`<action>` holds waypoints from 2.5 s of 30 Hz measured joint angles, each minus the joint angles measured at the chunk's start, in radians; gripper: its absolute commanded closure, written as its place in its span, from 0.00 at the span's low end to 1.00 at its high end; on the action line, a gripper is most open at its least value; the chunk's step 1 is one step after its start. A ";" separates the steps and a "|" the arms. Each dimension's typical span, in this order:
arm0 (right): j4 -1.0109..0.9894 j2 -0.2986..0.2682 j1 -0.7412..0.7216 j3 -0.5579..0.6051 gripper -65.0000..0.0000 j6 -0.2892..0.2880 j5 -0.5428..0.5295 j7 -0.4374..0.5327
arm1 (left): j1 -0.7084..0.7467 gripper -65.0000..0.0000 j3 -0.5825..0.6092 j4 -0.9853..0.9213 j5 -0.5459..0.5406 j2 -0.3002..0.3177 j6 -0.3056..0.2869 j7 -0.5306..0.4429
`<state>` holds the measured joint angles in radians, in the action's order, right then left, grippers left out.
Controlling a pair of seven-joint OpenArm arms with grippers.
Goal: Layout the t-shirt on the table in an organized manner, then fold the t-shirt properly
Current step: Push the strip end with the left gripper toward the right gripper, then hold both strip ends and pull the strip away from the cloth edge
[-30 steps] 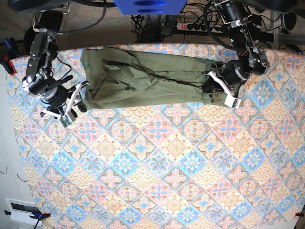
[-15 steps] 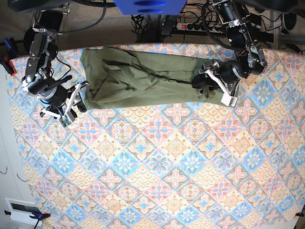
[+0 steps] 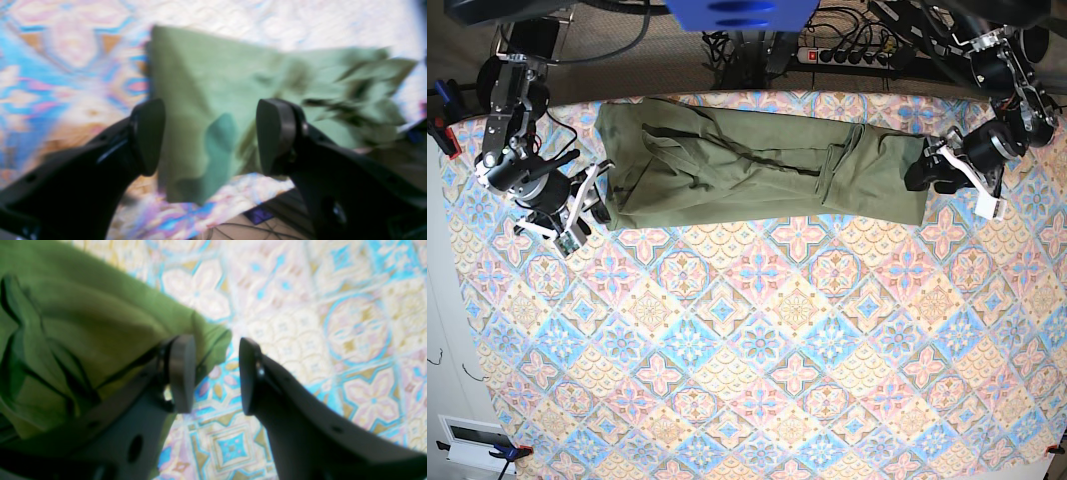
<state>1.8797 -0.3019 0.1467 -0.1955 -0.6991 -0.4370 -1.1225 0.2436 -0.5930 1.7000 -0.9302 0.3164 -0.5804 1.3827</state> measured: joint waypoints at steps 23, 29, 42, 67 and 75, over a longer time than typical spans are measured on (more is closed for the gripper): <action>-0.003 0.011 0.139 -0.067 0.67 0.000 -0.012 -0.084 | -0.014 0.34 0.290 -0.167 0.206 -0.051 -0.003 -0.258; -0.031 0.023 0.133 -0.192 0.51 0.003 -0.010 -0.148 | 0.021 0.34 0.290 -0.135 0.204 -0.056 -0.003 -0.254; -0.264 0.025 0.053 -0.202 0.50 0.003 -0.356 -0.162 | 0.020 0.34 0.290 -0.134 0.201 -0.050 -0.008 -0.245; -0.335 0.062 0.064 -0.203 0.22 0.004 -0.426 -0.163 | 0.017 0.34 0.290 -0.134 0.200 -0.039 -0.008 -0.240; -0.337 0.086 0.061 -0.201 0.22 0.004 -0.451 -0.165 | 0.017 0.34 0.290 -0.134 0.200 -0.039 -0.008 -0.240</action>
<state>1.5425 -0.2161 0.2077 -0.3969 -0.6952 -0.8879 -1.2873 0.2604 -0.3031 1.5665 -0.7300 0.2771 -0.5884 1.1431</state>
